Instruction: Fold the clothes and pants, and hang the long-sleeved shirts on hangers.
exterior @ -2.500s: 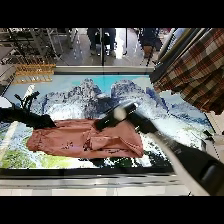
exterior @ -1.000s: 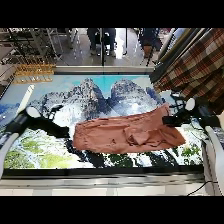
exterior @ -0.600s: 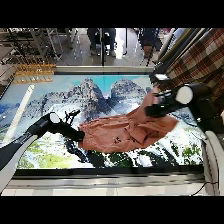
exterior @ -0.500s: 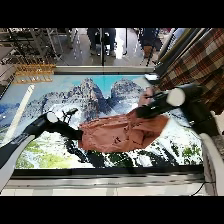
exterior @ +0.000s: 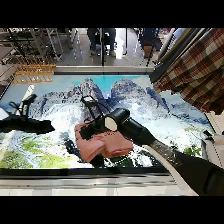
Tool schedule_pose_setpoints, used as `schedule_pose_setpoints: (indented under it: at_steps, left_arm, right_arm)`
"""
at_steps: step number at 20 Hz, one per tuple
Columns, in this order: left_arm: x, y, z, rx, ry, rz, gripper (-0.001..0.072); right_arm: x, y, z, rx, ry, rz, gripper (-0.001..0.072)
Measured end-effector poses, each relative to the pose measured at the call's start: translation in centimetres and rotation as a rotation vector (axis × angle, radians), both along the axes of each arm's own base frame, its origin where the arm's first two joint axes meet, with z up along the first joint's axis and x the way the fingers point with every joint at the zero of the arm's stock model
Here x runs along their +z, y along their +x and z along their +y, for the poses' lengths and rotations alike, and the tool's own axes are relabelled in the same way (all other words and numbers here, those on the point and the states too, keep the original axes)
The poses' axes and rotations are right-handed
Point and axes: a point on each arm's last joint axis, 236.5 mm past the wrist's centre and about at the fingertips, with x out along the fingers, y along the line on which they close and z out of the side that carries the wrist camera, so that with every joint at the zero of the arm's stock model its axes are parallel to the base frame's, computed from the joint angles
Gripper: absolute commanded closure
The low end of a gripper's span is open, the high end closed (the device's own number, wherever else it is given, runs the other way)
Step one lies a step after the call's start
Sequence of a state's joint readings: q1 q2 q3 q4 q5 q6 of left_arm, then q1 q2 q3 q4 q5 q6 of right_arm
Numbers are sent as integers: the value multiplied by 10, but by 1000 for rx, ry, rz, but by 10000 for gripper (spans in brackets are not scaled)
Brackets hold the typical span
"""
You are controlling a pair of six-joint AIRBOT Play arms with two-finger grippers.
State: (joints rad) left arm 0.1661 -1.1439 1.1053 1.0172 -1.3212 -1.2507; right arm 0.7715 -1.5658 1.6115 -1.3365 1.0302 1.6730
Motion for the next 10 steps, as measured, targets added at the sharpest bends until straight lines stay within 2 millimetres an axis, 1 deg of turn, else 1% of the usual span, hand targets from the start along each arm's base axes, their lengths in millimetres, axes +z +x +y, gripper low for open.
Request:
schedule_pose_setpoints:
  at_steps: [1, 2, 3, 4, 5, 6, 7, 8, 10]
  left_arm:
    - [4, -2, -2, -2, -6, -5, 697]
    - [6, -3, -5, -7, -14, -8, 697]
    - [6, -2, -10, -19, -16, -11, 697]
    - [5, -1, -20, -36, -29, -10, 697]
    - [1, 0, -31, -62, -36, -9, 697]
    - [-5, 1, -41, -92, -35, -4, 697]
    - [-13, 2, -52, -122, -35, 9, 697]
    - [-25, 2, -61, -153, -28, 32, 697]
    - [-55, -1, -72, -204, 7, 100, 697]
  right_arm:
    - [12, 11, -11, -13, -7, -34, 146]
    - [28, 27, -34, -47, -22, -69, 146]
    - [42, 45, -65, -99, -38, -93, 146]
    - [49, 58, -99, -158, -62, -89, 146]
    - [51, 68, -136, -215, -87, -68, 144]
    - [45, 72, -174, -268, -106, -18, 138]
    - [34, 70, -203, -302, -107, 47, 117]
    - [19, 63, -226, -324, -86, 134, 116]
    - [-14, 48, -252, -344, -13, 277, 32]
